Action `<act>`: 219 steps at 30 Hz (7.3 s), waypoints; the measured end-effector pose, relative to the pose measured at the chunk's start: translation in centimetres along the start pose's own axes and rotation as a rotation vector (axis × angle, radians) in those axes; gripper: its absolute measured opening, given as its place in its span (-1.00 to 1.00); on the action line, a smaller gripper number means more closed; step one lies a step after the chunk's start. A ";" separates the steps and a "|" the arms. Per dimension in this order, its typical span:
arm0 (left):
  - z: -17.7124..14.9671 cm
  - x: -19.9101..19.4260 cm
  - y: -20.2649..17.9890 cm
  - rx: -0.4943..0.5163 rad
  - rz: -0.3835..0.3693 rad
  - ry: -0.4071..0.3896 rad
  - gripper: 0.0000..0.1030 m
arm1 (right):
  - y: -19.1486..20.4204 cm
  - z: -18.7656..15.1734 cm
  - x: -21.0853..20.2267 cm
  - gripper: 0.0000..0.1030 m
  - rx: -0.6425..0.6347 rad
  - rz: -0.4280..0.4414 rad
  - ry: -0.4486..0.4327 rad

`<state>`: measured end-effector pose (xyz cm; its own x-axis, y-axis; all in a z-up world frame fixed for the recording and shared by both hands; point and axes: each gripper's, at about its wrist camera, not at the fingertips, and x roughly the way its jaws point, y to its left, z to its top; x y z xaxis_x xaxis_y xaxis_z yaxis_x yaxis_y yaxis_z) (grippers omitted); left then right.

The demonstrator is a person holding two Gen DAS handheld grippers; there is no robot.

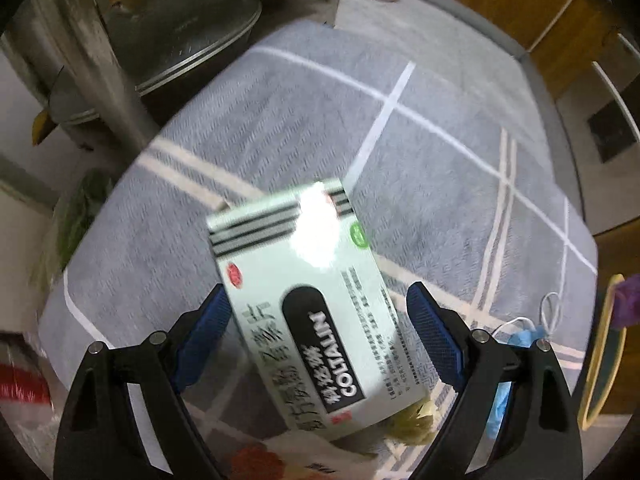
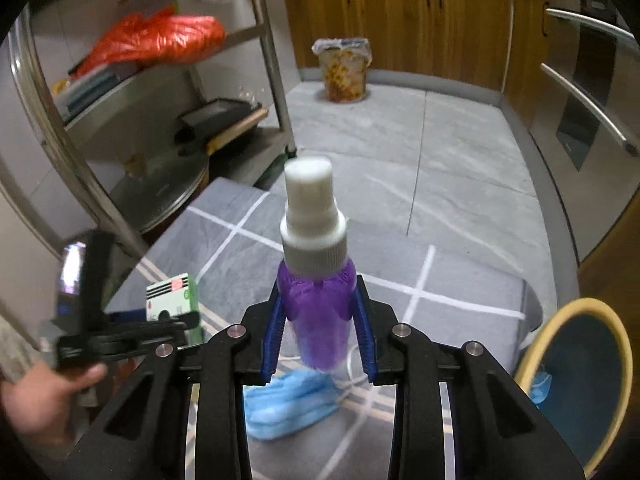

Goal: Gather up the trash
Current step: 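Grasp the COLTALIN box with the left tool while the right tool grasps the purple spray bottle, then carry the box and purple bottle over the bin and open both tools, then move both open tools back toward the paper cup and last mask, then grasp the red-white paper cup with the left tool while the right tool grasps the last blue mask, then carry the paper cup and mask over the bin and open both tools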

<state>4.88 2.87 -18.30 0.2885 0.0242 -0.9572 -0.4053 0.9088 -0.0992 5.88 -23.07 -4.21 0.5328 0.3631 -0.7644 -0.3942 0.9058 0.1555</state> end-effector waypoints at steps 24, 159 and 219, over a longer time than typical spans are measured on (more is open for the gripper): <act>-0.1 -6.1 -8.5 0.373 -0.084 -0.282 0.47 | -2.1 0.1 -6.1 -0.35 0.054 -0.029 -0.122; -5.2 -7.6 2.5 0.684 -0.203 -0.149 0.73 | -3.3 -4.6 0.2 0.48 0.517 -0.136 0.212; -4.0 -15.8 -20.6 0.898 -0.626 -0.284 -0.51 | -15.3 -3.4 -12.3 -0.71 0.331 -0.479 -0.042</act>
<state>5.21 -17.89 -2.26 0.4547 -0.5509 -0.6999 0.6167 0.7617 -0.1989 2.79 -42.12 0.70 0.6260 -0.1015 -0.7732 0.1492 0.9888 -0.0090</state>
